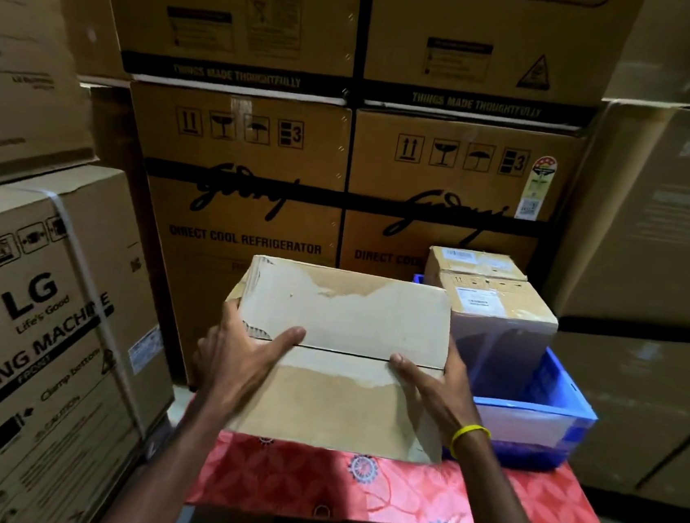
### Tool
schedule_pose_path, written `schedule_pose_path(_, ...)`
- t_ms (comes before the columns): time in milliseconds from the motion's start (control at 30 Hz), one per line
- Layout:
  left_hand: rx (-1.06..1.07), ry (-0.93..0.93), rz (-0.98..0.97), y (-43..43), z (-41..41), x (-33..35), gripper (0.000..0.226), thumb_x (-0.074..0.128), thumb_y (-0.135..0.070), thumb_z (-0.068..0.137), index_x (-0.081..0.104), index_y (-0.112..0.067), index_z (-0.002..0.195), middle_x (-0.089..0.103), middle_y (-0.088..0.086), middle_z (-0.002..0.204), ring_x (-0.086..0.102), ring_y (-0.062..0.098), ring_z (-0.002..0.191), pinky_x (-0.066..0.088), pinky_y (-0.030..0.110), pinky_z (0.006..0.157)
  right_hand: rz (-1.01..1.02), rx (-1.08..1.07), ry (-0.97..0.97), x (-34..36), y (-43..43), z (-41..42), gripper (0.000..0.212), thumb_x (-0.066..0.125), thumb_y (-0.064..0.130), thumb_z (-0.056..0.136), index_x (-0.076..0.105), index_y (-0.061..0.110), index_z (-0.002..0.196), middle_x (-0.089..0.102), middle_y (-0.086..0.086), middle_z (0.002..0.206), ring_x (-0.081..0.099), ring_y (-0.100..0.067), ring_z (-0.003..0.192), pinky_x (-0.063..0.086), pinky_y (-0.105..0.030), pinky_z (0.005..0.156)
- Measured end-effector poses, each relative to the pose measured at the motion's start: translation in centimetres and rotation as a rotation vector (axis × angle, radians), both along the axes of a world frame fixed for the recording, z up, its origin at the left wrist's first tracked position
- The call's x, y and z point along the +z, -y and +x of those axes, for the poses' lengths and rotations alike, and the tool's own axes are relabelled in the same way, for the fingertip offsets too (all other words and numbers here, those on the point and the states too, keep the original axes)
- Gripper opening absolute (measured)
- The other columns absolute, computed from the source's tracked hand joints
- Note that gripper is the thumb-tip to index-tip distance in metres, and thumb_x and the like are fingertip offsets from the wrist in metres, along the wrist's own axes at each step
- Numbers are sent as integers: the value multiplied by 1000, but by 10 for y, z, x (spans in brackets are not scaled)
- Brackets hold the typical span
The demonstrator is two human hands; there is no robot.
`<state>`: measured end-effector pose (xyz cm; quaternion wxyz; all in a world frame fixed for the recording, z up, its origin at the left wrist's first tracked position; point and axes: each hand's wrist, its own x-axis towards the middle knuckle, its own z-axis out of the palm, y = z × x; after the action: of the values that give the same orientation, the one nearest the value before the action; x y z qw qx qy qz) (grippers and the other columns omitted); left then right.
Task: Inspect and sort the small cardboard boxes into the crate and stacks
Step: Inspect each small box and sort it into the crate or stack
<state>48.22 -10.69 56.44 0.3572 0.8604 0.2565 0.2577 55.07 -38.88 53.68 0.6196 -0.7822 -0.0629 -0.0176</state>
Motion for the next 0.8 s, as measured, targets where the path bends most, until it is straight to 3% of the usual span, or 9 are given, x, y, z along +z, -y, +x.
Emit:
schedule_pose_path(133, -54, -81, -36, -3, 0, 13, 97, 83, -78, 60, 42, -25, 129, 68, 2, 113, 63, 31, 103, 48, 37, 78, -51, -78, -140, 2, -1, 5, 113, 92, 72, 45, 45, 24, 135, 69, 7, 121, 70, -19, 109, 58, -46, 98)
schedule_pose_path(233, -277, -50, -581, -27, -2, 33, 102, 99, -63, 39, 58, -15, 120, 74, 5, 112, 73, 18, 83, 55, 26, 57, 154, -66, -394, 14, 2, 12, 83, 98, 43, 66, 62, 2, 129, 78, -13, 112, 79, -20, 78, 65, -35, 65)
schedule_pose_path(300, -375, 69, -923, -42, -11, 38, 103, 103, -59, 28, 68, -5, 109, 74, 7, 87, 62, 7, 47, 44, 17, 36, 312, 30, -596, 25, 13, 12, 57, 84, 38, 85, 72, 2, 128, 79, -18, 111, 78, -28, 76, 63, -35, 65)
schedule_pose_path(400, -412, 274, -1214, -44, -21, 33, 35, 85, -45, 79, 80, -10, 82, 67, -1, 61, 50, 2, 34, 39, 14, 31, 417, 98, -715, 31, 22, 13, 79, 69, 70, 84, 76, 0, 122, 75, -21, 114, 70, -37, 98, 55, -39, 77)
schedule_pose_path(467, -418, 222, -1128, -43, -22, 32, 31, 68, -39, 95, 77, -9, 94, 76, 3, 66, 67, 4, 48, 52, 16, 42, 435, 87, -658, 31, 20, 11, 90, 67, 88, 68, 77, 6, 103, 69, -21, 98, 64, -37, 88, 47, -35, 64)
schedule_pose_path(567, -562, 52, -847, -47, -22, 19, 79, 96, -55, 58, 70, -20, 123, 80, 9, 112, 79, 19, 94, 66, 37, 71, 291, 110, -500, 32, 12, 4, 80, 63, 90, 67, 72, 14, 93, 65, -13, 87, 58, -23, 64, 35, -28, 56)
schedule_pose_path(667, -466, -2, -601, -49, -16, 2, 95, 104, -48, 46, 63, -33, 131, 78, 0, 121, 74, 24, 112, 62, 52, 93, 276, 193, -352, 33, -1, -7, 32, 72, 39, 91, 79, 10, 103, 82, -11, 98, 78, -19, 74, 60, -27, 58)
schedule_pose_path(733, -406, 27, -516, -44, -10, -5, 104, 106, -49, 37, 61, -33, 129, 77, 0, 117, 74, 23, 109, 64, 46, 87, 263, 217, -265, 29, -8, -11, 31, 82, 13, 83, 77, 6, 113, 80, -17, 111, 80, -28, 96, 67, -40, 80)
schedule_pose_path(800, -344, 35, -433, -39, -7, -6, 108, 105, -57, 31, 61, -35, 128, 76, -4, 116, 73, 21, 107, 64, 47, 86, 183, 158, -191, 19, -10, -7, 36, 91, 12, 76, 79, 9, 109, 81, -13, 110, 79, -31, 102, 64, -47, 93)
